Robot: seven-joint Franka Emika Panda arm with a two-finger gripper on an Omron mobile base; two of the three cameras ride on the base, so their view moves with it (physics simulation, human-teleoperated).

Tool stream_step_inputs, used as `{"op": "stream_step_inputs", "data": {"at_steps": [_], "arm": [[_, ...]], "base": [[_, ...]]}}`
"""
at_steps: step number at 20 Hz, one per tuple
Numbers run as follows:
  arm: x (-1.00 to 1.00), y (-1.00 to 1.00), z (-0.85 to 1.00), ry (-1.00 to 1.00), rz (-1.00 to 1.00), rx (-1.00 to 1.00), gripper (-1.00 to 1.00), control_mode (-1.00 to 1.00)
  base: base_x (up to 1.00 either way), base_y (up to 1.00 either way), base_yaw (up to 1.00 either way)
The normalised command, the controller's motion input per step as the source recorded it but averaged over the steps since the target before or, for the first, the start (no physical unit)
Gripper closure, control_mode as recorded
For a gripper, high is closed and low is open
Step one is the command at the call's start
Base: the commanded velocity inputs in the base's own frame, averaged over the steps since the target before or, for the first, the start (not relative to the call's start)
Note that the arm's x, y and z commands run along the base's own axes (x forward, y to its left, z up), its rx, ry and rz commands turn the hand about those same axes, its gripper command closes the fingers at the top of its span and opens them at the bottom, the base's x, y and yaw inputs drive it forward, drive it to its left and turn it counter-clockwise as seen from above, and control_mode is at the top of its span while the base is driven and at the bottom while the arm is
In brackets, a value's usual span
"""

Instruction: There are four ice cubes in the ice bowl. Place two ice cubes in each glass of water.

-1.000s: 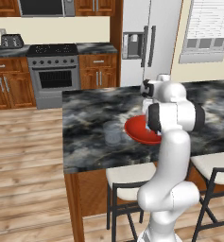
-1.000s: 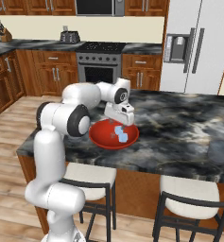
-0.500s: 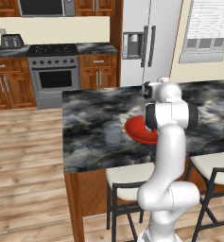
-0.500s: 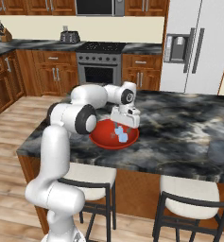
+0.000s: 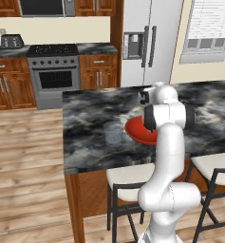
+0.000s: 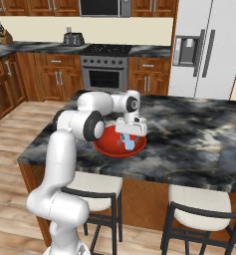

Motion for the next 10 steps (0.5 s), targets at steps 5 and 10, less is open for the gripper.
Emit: {"op": "stream_step_inputs", "data": {"at_steps": [5, 10], "arm": [[-0.14, 0.0, 0.0, 0.0, 0.14, -0.03, -1.0, -1.0], [-0.07, -0.01, -0.09, 0.0, 0.1, -0.02, -1.0, -1.0]], "base": [[0.0, 0.0, 0.0], [0.0, 0.0, 0.0]]}}
